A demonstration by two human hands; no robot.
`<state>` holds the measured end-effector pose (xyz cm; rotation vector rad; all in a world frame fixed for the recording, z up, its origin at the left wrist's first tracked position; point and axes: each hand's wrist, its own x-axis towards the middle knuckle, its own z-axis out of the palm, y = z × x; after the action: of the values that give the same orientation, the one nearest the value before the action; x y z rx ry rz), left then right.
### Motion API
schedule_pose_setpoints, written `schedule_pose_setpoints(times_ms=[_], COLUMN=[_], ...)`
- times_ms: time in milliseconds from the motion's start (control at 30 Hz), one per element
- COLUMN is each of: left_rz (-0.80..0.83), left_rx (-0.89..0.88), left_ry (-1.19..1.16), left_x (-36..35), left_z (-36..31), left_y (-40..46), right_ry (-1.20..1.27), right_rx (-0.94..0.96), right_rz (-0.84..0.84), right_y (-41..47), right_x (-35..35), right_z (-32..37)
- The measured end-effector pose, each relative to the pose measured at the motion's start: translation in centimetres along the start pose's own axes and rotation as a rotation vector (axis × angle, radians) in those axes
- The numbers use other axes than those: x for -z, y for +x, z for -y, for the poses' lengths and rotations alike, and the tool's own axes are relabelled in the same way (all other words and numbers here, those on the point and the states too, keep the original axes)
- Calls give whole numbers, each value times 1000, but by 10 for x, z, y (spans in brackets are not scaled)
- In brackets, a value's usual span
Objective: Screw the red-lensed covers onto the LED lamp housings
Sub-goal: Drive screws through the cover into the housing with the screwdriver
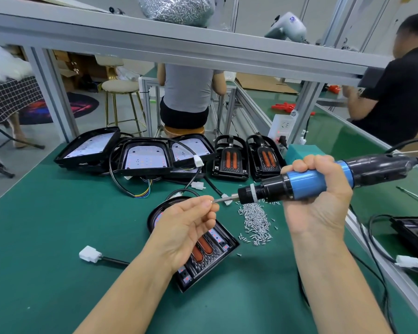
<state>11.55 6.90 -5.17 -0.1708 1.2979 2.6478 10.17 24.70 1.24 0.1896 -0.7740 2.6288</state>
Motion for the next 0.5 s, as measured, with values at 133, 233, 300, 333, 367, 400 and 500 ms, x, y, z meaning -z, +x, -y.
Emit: schedule_pose_setpoints(times_ms=[133, 233, 300, 333, 367, 400, 500], left_rz=[-57, -96, -114, -113, -105, -94, -98], left_rx=[-109, -205, -253, -271, -286, -299, -313], left_ry=[63, 112, 111, 106, 108, 117, 77], left_x=[-2, -3, -5, -7, -10, -13, -20], left_z=[5, 8, 9, 11, 12, 12, 8], left_y=[-2, -3, -5, -6, -7, -8, -5], right_ry=[-14, -20, 12, 17, 6, -12, -24], right_rx=[17, 25, 23, 26, 31, 34, 35], right_rz=[8, 3, -7, -13, -18, -21, -37], right_y=[-1, -2, -1, -1, -2, -3, -6], right_x=[0, -1, -1, -1, -1, -2, -2], right_z=[-1, -3, -3, -3, -3, -4, -6])
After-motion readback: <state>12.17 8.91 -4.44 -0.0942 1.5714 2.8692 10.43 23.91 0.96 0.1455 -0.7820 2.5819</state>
